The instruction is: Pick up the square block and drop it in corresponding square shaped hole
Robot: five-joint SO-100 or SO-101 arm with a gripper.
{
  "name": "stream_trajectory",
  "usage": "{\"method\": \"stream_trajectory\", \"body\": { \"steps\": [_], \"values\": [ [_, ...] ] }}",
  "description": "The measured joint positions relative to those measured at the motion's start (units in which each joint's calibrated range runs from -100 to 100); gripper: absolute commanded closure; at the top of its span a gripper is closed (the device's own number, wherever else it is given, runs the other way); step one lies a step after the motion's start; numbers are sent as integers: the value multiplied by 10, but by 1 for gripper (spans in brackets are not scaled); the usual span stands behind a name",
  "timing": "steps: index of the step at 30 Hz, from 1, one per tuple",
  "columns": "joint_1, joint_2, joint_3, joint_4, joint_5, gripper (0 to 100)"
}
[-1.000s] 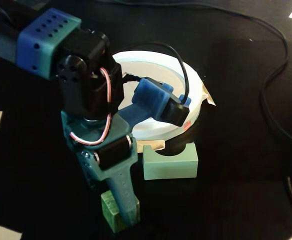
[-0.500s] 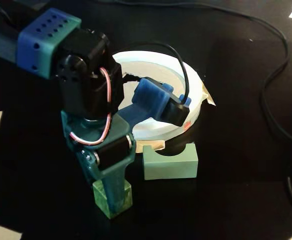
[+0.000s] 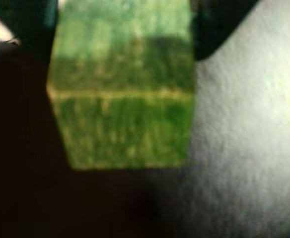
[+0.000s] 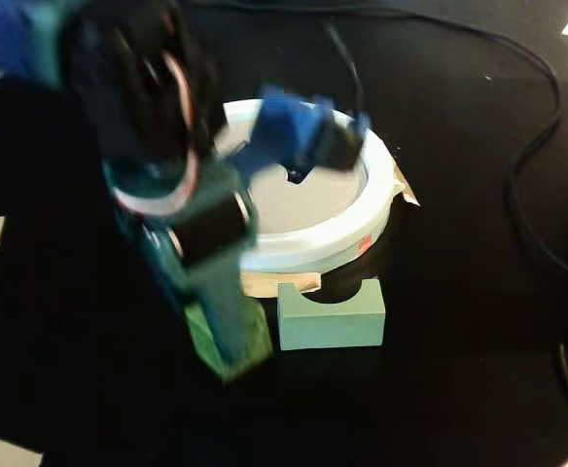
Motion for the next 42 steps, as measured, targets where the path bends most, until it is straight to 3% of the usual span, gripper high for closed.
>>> {"method": "stream_trajectory", "body": {
  "steps": [8,19,24,33,42],
  "values": [
    [-59,-199,0,145,-21,67],
    [-274,-243,0,161,-24,66],
    [-338,-243,58,161,-64,66],
    [-441,-247,224,-9,-85,66],
    [-456,-246,365,-177,-100,66]
  ]
}}
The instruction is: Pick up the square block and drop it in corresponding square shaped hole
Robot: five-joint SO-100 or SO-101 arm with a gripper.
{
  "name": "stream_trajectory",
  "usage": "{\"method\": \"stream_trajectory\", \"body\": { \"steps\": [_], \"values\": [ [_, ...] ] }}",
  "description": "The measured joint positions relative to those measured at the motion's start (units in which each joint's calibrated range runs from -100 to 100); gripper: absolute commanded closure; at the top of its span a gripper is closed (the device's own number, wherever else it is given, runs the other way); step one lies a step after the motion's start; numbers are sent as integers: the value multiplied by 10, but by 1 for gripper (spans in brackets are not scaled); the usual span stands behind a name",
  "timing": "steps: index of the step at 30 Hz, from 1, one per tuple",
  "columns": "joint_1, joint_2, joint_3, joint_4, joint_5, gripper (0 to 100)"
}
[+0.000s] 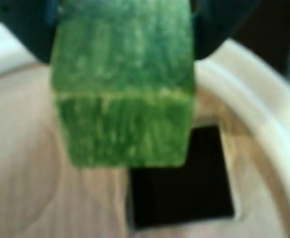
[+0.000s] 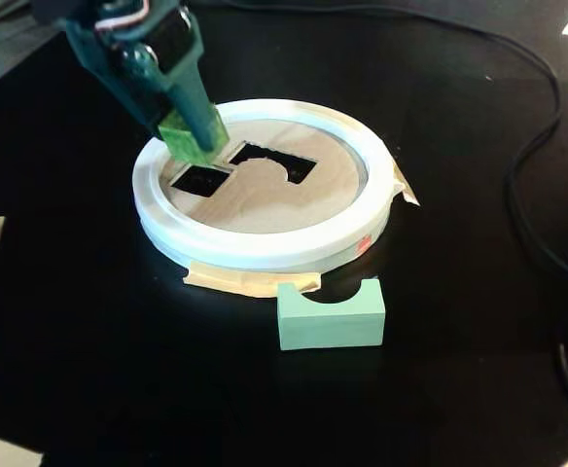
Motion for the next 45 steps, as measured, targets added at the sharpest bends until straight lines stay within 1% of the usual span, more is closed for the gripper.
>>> {"method": "stream_trajectory", "body": {
  "steps": [4,9,24,27,29,30,31,33,36,45],
  "values": [
    [-1,18,12,-52,0,66],
    [-41,77,13,-87,0,66],
    [-51,88,18,-91,0,65],
    [-50,89,18,-91,0,51],
    [-50,89,18,-91,0,37],
    [-50,89,18,-91,0,24],
    [-50,89,19,-91,0,20],
    [-50,89,23,-91,0,13],
    [-48,88,50,-94,0,13],
    [-48,88,54,-96,0,13]
  ]
}}
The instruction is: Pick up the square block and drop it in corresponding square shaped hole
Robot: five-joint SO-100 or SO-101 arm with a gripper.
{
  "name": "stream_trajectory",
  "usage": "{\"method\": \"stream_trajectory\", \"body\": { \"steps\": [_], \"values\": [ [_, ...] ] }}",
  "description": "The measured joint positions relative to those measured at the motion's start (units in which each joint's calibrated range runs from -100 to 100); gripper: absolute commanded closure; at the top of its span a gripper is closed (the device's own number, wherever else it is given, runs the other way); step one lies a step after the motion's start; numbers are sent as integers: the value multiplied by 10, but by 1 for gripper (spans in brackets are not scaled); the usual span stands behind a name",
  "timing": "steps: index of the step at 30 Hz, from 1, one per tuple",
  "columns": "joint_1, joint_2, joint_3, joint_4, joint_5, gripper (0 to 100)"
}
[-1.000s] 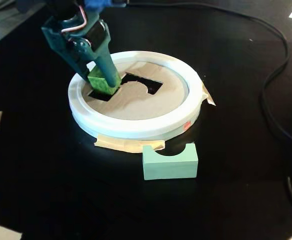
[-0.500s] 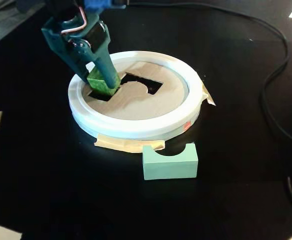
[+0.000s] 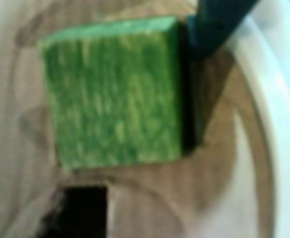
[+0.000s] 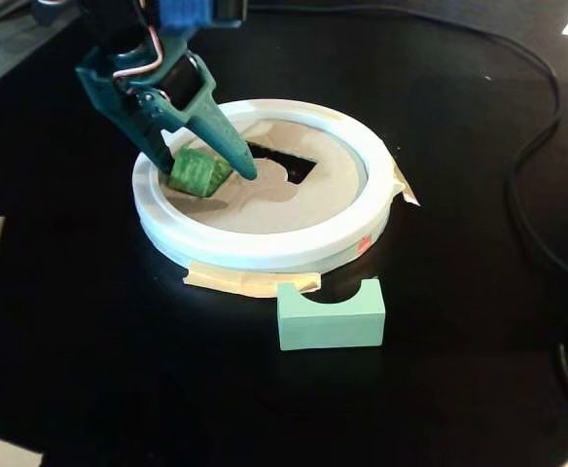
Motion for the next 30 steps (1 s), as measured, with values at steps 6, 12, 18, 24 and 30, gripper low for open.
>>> {"method": "stream_trajectory", "body": {
  "steps": [6,12,18,24,30],
  "values": [
    [-4,-65,1,80,0,13],
    [27,-111,1,111,0,13],
    [54,-111,-3,94,9,13],
    [60,-73,-8,39,11,13],
    [57,-19,-9,17,11,13]
  ]
}}
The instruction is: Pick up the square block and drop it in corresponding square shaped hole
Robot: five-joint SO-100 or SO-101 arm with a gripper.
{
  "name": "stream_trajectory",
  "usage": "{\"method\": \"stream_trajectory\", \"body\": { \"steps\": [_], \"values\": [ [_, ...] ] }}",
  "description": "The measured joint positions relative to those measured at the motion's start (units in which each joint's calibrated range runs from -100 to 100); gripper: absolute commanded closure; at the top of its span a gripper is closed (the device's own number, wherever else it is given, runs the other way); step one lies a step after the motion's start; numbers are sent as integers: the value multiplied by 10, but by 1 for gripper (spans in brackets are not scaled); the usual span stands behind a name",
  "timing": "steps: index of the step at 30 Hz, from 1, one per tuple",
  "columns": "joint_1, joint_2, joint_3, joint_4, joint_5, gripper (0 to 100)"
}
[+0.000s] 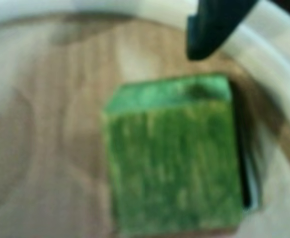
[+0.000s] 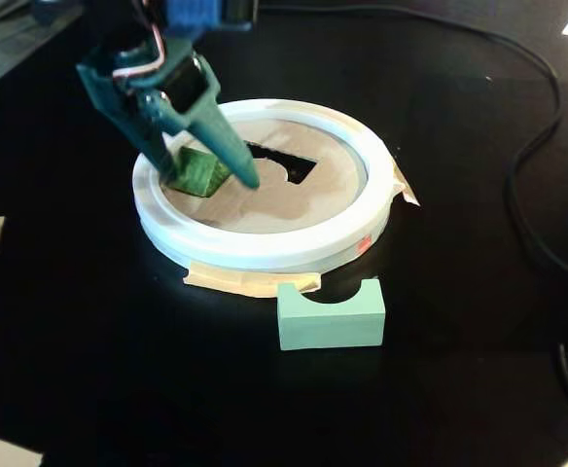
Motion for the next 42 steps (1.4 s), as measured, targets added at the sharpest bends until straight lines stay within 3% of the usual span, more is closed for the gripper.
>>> {"method": "stream_trajectory", "body": {
  "steps": [11,29,42],
  "values": [
    [-8,36,-1,-56,0,13],
    [1,28,-1,-59,19,12],
    [97,-146,3,138,47,13]
  ]
}}
